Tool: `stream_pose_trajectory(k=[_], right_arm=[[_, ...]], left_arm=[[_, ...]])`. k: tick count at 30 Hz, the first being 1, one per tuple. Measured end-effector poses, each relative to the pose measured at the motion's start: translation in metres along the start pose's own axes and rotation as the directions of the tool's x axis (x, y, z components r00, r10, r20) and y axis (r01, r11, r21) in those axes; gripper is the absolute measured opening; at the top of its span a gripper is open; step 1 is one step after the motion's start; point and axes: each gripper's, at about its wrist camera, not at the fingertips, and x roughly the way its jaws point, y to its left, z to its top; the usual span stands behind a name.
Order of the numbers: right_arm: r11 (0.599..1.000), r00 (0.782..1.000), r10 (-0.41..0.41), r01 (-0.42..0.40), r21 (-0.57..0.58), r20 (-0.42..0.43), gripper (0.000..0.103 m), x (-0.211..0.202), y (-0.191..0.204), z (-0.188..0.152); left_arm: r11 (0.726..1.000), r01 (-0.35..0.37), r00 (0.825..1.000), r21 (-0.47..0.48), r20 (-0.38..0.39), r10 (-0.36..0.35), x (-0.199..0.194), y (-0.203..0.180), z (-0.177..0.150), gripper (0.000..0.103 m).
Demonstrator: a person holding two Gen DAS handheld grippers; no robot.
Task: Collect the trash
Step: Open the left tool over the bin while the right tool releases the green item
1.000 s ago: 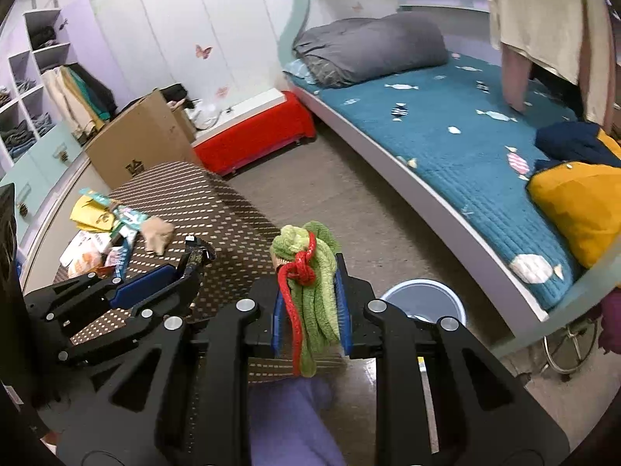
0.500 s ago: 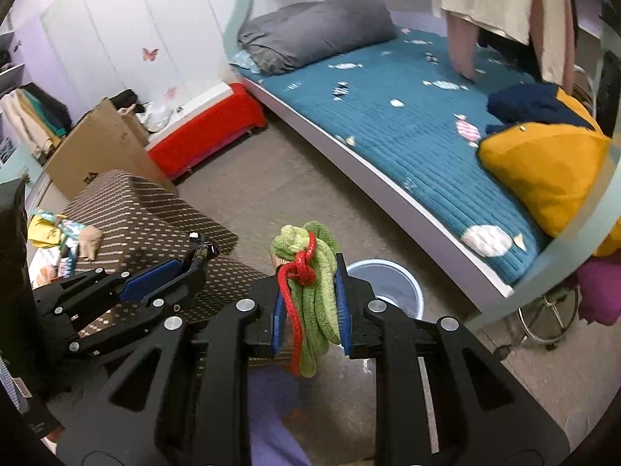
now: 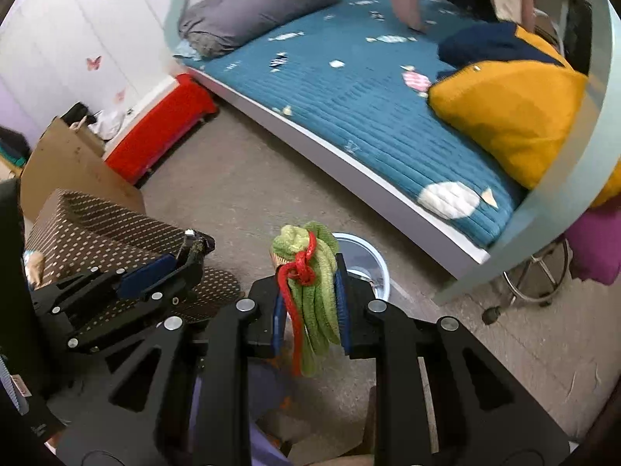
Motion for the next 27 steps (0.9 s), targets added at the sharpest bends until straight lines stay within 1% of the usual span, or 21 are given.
stream_pose_trajectory(k=[2,3,4,7,10,15,17,18,19,20,22,23,26,27], right_arm=[[1.0,1.0,-0.008,0.008,0.02,-0.006,0.022,0.003,-0.008,0.002],[1.0,1.0,-0.011,0.012,0.024,-0.006,0.022,0.004,-0.01,0.002],[1.0,1.0,-0.015,0.015,0.026,-0.006,0.022,0.004,-0.011,0.002],[0.999,1.0,-0.017,0.018,0.032,-0.013,0.022,0.008,-0.013,0.003],[1.0,0.999,-0.01,0.01,0.015,-0.031,0.022,0.017,-0.006,0.003],[1.0,0.998,0.004,-0.005,-0.024,-0.055,0.022,0.034,0.013,0.008],[0.999,0.998,0.012,-0.014,-0.04,-0.06,0.024,0.039,0.022,0.013],[0.999,0.998,0.01,-0.013,-0.043,-0.063,0.045,0.041,0.025,0.015],[0.999,0.997,0.0,-0.003,-0.041,-0.071,0.078,0.044,0.027,0.017],[0.999,0.998,-0.03,0.028,-0.04,-0.059,0.079,0.045,0.028,0.019],[0.996,0.997,-0.065,0.063,-0.06,-0.032,0.079,0.044,0.031,0.018],[0.996,0.997,-0.064,0.062,-0.062,-0.04,0.079,0.044,0.031,0.017],[0.999,0.996,-0.023,0.019,-0.047,-0.084,0.079,0.048,0.028,0.01],[0.999,0.995,-0.025,0.021,-0.05,-0.094,0.079,0.048,0.028,0.007]], left_arm=[[1.0,0.002,1.0,0.018,0.024,-0.003,0.0,-0.004,0.004,0.058],[1.0,-0.006,0.999,0.027,0.044,0.005,-0.001,-0.005,0.006,0.06],[1.0,-0.009,0.999,0.028,0.053,0.008,-0.001,-0.005,0.008,0.06],[1.0,-0.009,0.999,0.003,0.036,0.009,0.002,0.003,0.008,0.06],[0.999,-0.039,0.999,-0.011,0.031,0.04,0.003,0.017,0.004,0.06],[0.993,-0.079,0.997,-0.086,0.02,0.081,-0.001,0.048,-0.005,0.06],[0.99,-0.085,0.996,-0.114,0.021,0.088,-0.005,0.058,-0.006,0.06],[0.989,-0.086,0.996,-0.122,0.022,0.09,-0.006,0.061,-0.006,0.06],[0.987,-0.089,0.995,-0.13,0.024,0.093,-0.008,0.065,-0.006,0.06],[0.987,-0.09,0.995,-0.135,0.024,0.094,-0.009,0.067,-0.007,0.06],[0.986,-0.093,0.995,-0.141,0.023,0.097,-0.011,0.07,-0.01,0.06],[0.986,-0.093,0.995,-0.14,0.023,0.097,-0.011,0.07,-0.01,0.061],[0.988,-0.084,0.996,-0.133,0.018,0.087,-0.013,0.068,-0.014,0.061],[0.988,-0.081,0.996,-0.132,0.021,0.085,-0.014,0.067,-0.015,0.061]])
